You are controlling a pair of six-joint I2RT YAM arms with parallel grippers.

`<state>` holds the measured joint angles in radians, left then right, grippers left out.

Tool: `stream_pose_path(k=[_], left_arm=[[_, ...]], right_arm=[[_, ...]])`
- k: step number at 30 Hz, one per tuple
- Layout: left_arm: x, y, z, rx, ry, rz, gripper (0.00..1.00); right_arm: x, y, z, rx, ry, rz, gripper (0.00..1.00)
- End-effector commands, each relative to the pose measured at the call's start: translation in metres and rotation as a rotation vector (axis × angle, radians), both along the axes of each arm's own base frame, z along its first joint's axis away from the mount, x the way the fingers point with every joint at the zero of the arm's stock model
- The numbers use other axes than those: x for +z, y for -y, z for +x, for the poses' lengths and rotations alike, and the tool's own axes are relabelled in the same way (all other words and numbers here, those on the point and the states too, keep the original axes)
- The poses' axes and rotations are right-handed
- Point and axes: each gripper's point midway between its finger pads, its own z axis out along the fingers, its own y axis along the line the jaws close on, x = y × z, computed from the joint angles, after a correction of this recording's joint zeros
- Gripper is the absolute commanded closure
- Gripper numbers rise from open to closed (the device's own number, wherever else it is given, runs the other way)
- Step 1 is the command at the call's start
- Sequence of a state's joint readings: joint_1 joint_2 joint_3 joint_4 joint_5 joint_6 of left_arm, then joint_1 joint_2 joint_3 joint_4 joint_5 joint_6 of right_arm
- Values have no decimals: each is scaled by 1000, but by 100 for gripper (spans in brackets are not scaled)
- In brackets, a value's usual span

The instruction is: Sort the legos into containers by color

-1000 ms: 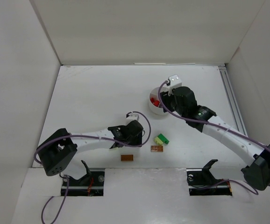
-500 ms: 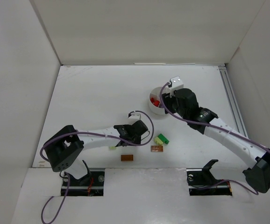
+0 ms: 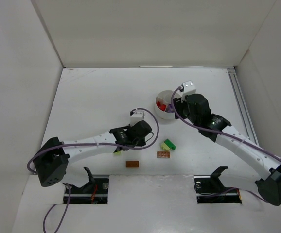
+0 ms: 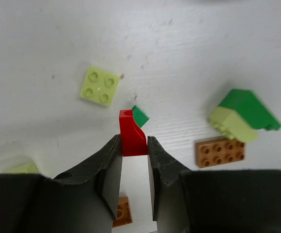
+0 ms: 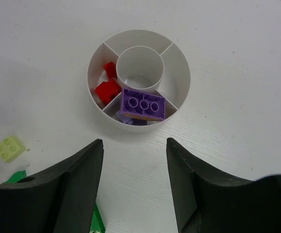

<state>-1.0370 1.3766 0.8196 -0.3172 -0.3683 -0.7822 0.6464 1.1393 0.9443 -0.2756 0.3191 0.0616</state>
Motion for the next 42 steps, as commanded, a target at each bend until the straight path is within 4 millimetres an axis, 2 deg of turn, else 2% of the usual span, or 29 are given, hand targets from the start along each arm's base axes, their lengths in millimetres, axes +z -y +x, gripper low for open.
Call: stream_pose_path(k=[1, 2, 3, 4, 6, 7, 8, 11, 13, 14, 15, 18, 20, 21, 22, 24, 26, 27, 29, 30, 34, 36, 37, 38, 39, 40, 42], left_arm=[[63, 13, 24, 14, 157, -79, 86], [71, 12, 30, -4, 192, -57, 84], [85, 19, 39, -14, 232, -85, 84], [103, 27, 49, -24, 273, -108, 82], [121, 37, 69, -65, 312, -140, 82], [145, 48, 84, -98, 381, -167, 82], [144, 55, 95, -114, 390, -157, 82], [162, 75, 134, -177, 427, -178, 82], [164, 83, 152, -206, 420, -188, 82], [175, 92, 158, -221, 433, -201, 82], [160, 97, 169, -235, 414, -171, 82], [145, 107, 186, -242, 382, -135, 82], [138, 106, 196, -236, 365, -129, 84], [137, 110, 198, -243, 358, -131, 84], [124, 110, 201, -245, 334, -121, 84], [127, 115, 202, -261, 336, -140, 84], [112, 116, 207, -260, 313, -129, 84], [113, 118, 210, -260, 316, -131, 84], [104, 121, 210, -268, 296, -124, 79], [109, 122, 212, -268, 304, -130, 77], [98, 119, 214, -267, 276, -116, 66], [102, 121, 215, -260, 281, -128, 58], [107, 119, 213, -260, 283, -129, 57], [101, 118, 211, -261, 272, -122, 55], [108, 114, 208, -260, 279, -127, 53], [113, 114, 207, -260, 288, -133, 49], [113, 107, 202, -245, 282, -130, 45]], right_arm=[[17, 13, 2, -55, 48, 56, 40], [21, 13, 1, -55, 58, 63, 40], [17, 17, 1, -65, 51, 57, 40], [21, 25, 3, -98, 63, 71, 40], [23, 34, 4, -132, 66, 78, 40], [26, 44, 4, -172, 70, 89, 40], [26, 48, 3, -187, 66, 95, 39], [31, 72, 2, -273, 71, 109, 37], [37, 86, -1, -321, 88, 119, 35], [40, 93, 0, -342, 98, 124, 35], [41, 100, -4, -359, 103, 122, 33], [48, 117, -9, -411, 131, 140, 29], [49, 125, -11, -432, 140, 144, 23], [52, 127, -12, -440, 150, 147, 21], [51, 131, -15, -451, 155, 149, 15], [50, 135, -16, -460, 157, 149, 10], [52, 134, -15, -463, 164, 163, 7], [52, 137, -15, -472, 165, 162, 5], [52, 137, -15, -472, 165, 162, 3], [52, 137, -15, -472, 165, 162, 0], [50, 136, -13, -472, 157, 157, 0], [50, 136, -13, -472, 157, 157, 0], [50, 136, -13, -472, 157, 157, 0], [50, 136, -13, -472, 157, 157, 0], [50, 137, -13, -469, 158, 147, 0], [51, 132, -12, -448, 160, 159, 0], [51, 127, -11, -403, 167, 146, 0]])
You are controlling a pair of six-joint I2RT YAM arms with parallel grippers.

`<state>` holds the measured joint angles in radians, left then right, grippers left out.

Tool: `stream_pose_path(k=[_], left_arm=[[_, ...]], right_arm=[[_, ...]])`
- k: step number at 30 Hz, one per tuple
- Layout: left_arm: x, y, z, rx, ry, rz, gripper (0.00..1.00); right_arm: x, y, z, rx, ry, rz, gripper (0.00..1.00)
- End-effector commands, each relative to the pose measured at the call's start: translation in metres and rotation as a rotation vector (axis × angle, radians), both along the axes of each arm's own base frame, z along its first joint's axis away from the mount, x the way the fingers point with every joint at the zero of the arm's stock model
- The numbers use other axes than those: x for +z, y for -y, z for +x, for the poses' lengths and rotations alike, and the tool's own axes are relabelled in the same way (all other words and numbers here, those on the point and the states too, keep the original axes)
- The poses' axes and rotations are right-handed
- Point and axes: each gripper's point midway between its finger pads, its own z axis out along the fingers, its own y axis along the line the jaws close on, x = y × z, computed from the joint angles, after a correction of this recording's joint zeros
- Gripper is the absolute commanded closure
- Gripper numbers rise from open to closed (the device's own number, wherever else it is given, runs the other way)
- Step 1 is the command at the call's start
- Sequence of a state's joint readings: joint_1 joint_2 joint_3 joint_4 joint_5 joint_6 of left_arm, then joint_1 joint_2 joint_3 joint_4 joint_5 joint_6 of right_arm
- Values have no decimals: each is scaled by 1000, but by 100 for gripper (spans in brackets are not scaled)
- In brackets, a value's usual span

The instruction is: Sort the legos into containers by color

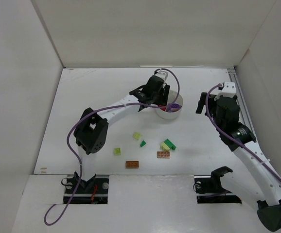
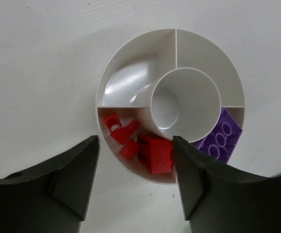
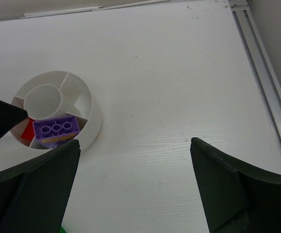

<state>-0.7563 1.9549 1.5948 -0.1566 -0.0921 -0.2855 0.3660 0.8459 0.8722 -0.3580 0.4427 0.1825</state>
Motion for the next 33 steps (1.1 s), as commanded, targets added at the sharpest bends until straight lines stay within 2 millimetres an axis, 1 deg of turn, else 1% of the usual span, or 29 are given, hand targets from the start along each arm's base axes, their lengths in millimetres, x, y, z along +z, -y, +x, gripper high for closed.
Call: stream_pose_path(k=[1, 2, 3, 4, 6, 7, 8, 9, 10, 11, 12, 13, 14, 15, 16, 17, 18, 20, 21, 23, 24, 25, 27, 28, 29, 30, 31, 32, 33], left_arm=[[51, -13, -6, 19, 70, -61, 42], [56, -16, -9, 19, 76, -67, 30], [64, -20, -11, 34, 90, -81, 24], [75, -29, -20, 34, 103, -94, 18], [86, -42, -29, 67, 123, -113, 0], [76, -52, -38, 88, 103, -114, 0], [96, -66, -46, 109, 126, -156, 0], [98, -77, -50, 136, 130, -173, 0], [98, -84, -58, 148, 122, -190, 0], [92, -103, -73, 191, 102, -219, 0], [88, -111, -81, 216, 92, -232, 0], [83, -121, -88, 237, 80, -244, 0], [54, -133, -102, 251, 35, -216, 0], [58, -142, -115, 270, 30, -257, 0], [50, -149, -124, 285, 8, -262, 0], [36, -157, -135, 302, -30, -247, 0], [21, -169, -150, 320, -59, -245, 0], [6, -185, -163, 407, -114, -265, 0], [-16, -195, -177, 440, -171, -237, 0], [-20, -203, -188, 526, -216, -320, 0], [-29, -209, -197, 561, -252, -324, 0], [-39, -214, -205, 591, -275, -341, 0], [-49, -220, -213, 641, -311, -375, 0], [-59, -224, -219, 672, -336, -383, 0], [-55, -223, -221, 663, -331, -419, 0], [-52, -223, -223, 667, -331, -434, 0], [-52, -225, -227, 662, -339, -433, 0], [-51, -226, -229, 666, -337, -452, 0], [-50, -227, -231, 674, -341, -463, 0]], right_arm=[[7, -7, 4, 55, 32, -4, 0], [12, -16, 4, 107, 52, 9, 0], [10, -22, 4, 146, 49, 8, 0], [12, -26, 4, 169, 57, 8, 0], [8, -41, 3, 240, 42, 4, 0], [4, -46, 3, 258, 32, -8, 0], [0, -51, 4, 276, 19, -21, 0], [-2, -58, 3, 296, 10, -23, 0], [-1, -72, 0, 341, 11, -23, 0], [-7, -80, 0, 364, -8, -29, 0], [-11, -88, -1, 387, -21, -34, 0], [-17, -104, -8, 438, -42, -42, 0], [-31, -115, -10, 475, -79, -54, 2], [-37, -124, -13, 495, -97, -46, 5], [-43, -138, -19, 552, -119, -42, 5], [-53, -152, -28, 596, -148, -44, 5], [-70, -162, -33, 615, -199, -35, 6], [-84, -174, -40, 644, -234, -37, 7], [-91, -185, -47, 681, -245, -46, 7], [-103, -200, -53, 721, -271, -65, 8], [-103, -214, -60, 757, -272, -61, 8], [-111, -225, -60, 769, -286, -60, 10], [-116, -244, -62, 801, -298, -57, 10], [-109, -261, -62, 831, -275, -48, 10], [-124, -272, -63, 855, -310, -75, 10], [-128, -281, -63, 872, -318, -92, 10], [-120, -298, -63, 898, -300, -86, 10], [-139, -307, -62, 917, -332, -137, 10], [-143, -314, -59, 918, -336, -158, 10]])
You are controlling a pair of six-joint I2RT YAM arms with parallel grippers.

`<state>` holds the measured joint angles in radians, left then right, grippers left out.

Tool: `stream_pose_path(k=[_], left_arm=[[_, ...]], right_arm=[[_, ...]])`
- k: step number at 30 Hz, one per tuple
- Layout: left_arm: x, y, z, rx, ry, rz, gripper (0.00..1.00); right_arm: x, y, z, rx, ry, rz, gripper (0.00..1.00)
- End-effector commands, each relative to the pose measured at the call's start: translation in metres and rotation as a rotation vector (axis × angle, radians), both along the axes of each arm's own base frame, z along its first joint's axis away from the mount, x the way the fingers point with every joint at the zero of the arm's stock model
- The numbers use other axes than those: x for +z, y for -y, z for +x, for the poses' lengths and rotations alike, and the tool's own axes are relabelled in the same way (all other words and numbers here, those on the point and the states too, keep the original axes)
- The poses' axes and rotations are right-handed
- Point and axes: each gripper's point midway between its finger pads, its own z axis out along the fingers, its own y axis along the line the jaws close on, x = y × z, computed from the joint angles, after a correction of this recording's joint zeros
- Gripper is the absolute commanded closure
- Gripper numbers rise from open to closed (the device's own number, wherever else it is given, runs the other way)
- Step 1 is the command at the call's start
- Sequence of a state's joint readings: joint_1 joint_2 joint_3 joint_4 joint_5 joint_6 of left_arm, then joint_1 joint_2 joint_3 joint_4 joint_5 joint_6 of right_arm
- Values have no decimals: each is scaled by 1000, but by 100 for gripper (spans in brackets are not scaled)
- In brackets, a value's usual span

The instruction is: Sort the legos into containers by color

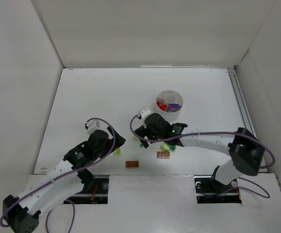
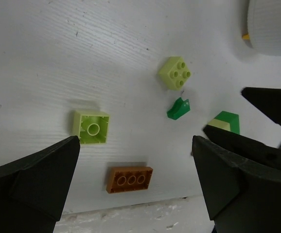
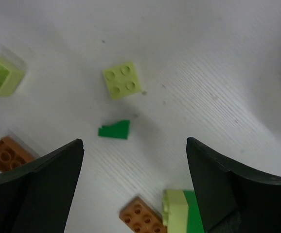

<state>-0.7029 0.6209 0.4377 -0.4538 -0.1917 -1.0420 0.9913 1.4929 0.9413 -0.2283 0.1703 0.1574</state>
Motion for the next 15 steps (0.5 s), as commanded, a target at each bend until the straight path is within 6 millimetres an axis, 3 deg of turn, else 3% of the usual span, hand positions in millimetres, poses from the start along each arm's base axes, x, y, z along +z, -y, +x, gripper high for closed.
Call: stream_pose_path(k=[1, 4, 5, 6, 15], left_arm=[[2, -8, -6, 81, -24, -50, 0], [4, -12, -8, 100, -20, -62, 0], [5, -12, -8, 100, -23, -59, 0], [3, -14, -10, 101, -32, -51, 0], [0, -13, -12, 95, -50, -43, 0]], right_arm=[[17, -54, 13, 62, 63, 72, 10], [1, -77, 21, 86, 56, 36, 10], [4, -84, 26, 85, 61, 45, 10], [-7, -86, 27, 92, 54, 21, 10], [-36, -92, 28, 123, 22, -32, 15]])
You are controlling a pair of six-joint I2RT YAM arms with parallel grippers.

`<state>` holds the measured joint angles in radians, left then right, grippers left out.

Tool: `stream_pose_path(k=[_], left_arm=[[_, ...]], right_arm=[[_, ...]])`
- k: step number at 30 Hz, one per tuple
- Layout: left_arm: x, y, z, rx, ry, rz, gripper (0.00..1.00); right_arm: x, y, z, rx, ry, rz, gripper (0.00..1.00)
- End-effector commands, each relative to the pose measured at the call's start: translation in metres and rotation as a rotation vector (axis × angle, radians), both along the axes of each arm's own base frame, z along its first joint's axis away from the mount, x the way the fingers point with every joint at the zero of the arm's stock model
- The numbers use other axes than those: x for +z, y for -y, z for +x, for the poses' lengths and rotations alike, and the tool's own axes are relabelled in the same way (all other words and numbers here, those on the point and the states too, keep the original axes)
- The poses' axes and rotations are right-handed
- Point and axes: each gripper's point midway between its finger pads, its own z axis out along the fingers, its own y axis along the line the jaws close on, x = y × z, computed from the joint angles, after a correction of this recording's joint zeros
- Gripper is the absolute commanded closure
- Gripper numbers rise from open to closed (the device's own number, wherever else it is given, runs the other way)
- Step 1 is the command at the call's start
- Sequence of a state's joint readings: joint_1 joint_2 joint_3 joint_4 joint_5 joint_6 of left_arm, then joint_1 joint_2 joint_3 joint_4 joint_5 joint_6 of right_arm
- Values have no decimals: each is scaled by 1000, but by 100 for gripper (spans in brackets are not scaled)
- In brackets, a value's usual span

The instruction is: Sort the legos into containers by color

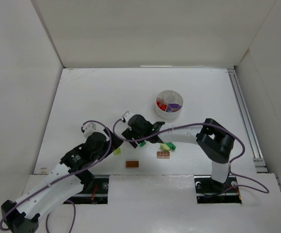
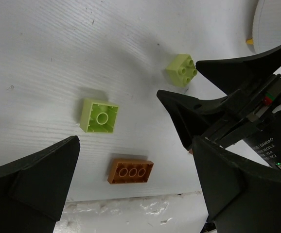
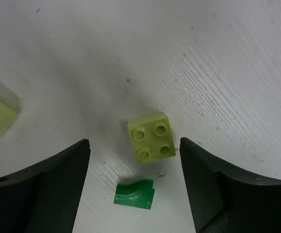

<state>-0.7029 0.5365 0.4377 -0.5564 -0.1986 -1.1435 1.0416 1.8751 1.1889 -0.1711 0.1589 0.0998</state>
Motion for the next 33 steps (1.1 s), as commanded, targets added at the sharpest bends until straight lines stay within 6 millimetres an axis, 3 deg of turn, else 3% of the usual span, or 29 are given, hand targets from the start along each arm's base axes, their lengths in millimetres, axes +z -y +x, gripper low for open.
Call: stream_pose_path(k=[1, 10, 11, 12, 15, 16, 20, 24, 26, 30, 32, 33], left_arm=[[-2, -4, 0, 20, -13, 10, 0], [3, 0, 4, 14, -4, 11, 0], [1, 0, 4, 14, -11, 17, 0], [1, 0, 4, 14, -11, 17, 0], [1, 1, 6, 14, -11, 17, 0], [1, 1, 6, 14, -11, 17, 0], [1, 2, 7, 7, 1, 15, 0], [3, 11, 13, -40, 26, 17, 0], [-2, 13, 16, -48, 14, 35, 0], [-9, 16, 20, -77, -4, 85, 0], [-13, 18, 22, -84, -12, 99, 0], [-14, 19, 23, -84, -22, 107, 0]], right_arm=[[13, -22, 8, 17, 31, 62, 23], [5, -17, 13, -16, 41, 35, 28], [5, -17, 13, -16, 41, 35, 31], [5, -17, 12, -22, 37, 40, 44], [9, -16, 14, -31, 49, 43, 51], [17, -17, 15, -31, 57, 58, 60], [50, -15, 22, -52, 119, 100, 63], [91, -2, 47, -89, 149, 180, 67], [121, 18, 73, -132, 195, 216, 68], [160, 58, 118, -232, 273, 244, 68], [177, 84, 144, -298, 300, 243, 68], [173, 93, 151, -312, 295, 216, 68]])
